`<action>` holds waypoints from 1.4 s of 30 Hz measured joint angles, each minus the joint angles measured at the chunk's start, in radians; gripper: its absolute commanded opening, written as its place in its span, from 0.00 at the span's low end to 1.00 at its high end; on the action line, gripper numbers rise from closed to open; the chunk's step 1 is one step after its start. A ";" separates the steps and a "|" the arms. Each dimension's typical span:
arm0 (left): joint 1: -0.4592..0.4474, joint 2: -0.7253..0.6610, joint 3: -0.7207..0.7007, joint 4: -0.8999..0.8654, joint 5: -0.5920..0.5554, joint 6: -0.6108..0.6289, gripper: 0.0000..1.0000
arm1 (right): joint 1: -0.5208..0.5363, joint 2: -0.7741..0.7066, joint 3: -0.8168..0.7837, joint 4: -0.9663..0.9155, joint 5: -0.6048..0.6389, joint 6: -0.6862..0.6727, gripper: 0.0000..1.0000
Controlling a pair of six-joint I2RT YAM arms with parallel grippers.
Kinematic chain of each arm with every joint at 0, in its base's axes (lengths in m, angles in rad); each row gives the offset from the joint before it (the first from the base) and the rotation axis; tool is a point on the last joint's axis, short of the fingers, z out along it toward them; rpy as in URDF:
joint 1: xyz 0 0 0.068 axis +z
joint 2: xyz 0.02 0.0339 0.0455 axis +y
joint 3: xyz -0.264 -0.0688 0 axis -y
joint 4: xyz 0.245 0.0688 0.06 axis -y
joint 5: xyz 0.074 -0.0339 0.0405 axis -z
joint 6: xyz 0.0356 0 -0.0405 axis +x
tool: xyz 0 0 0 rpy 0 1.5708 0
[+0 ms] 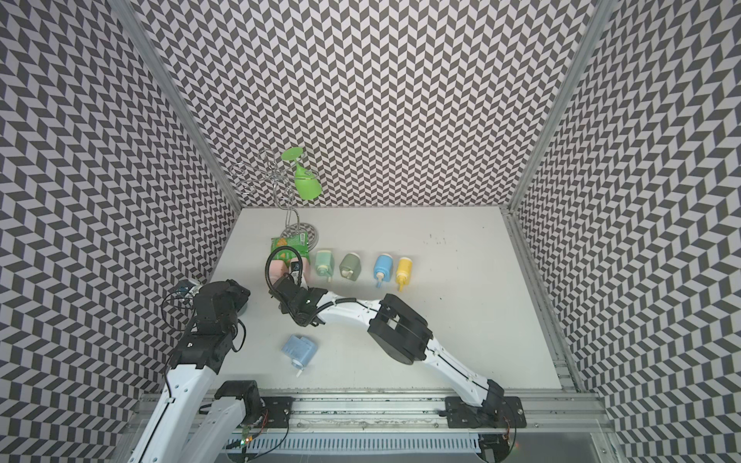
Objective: Put the tray back into the pencil sharpener
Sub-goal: Pick up the container from the center of the board, then pick up the pencil sharpener from the center of the board.
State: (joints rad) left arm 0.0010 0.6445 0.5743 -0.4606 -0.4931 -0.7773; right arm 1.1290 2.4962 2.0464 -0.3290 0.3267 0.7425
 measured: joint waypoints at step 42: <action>0.026 -0.051 -0.014 0.092 0.157 0.134 0.69 | -0.087 -0.675 -0.766 0.121 -0.107 -0.276 0.00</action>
State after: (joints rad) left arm 0.0273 0.5934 0.5602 -0.3683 -0.3363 -0.6437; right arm 1.0424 1.8214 1.2808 -0.2081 0.2199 0.4664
